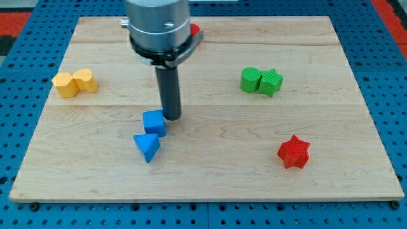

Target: Push red star in to red circle

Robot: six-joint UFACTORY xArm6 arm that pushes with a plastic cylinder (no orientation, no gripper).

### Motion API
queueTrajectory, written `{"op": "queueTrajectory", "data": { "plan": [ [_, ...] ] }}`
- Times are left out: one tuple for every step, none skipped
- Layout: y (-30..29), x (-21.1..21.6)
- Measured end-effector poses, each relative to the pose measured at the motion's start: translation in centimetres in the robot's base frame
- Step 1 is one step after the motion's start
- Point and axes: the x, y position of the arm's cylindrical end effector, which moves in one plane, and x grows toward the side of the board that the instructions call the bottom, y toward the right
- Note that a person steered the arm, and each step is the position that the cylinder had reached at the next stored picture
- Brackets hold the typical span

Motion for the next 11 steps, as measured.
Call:
{"op": "queueTrajectory", "data": {
  "plan": [
    [-2.4,0.4],
    [-0.5,0.9],
    [5.0,0.9],
    [13.0,3.7],
    [11.5,10.1],
    [15.9,12.8],
    [21.9,12.9],
    [22.6,10.8],
    [21.3,8.7],
    [20.5,5.3],
    [19.1,2.0]
  ]
}}
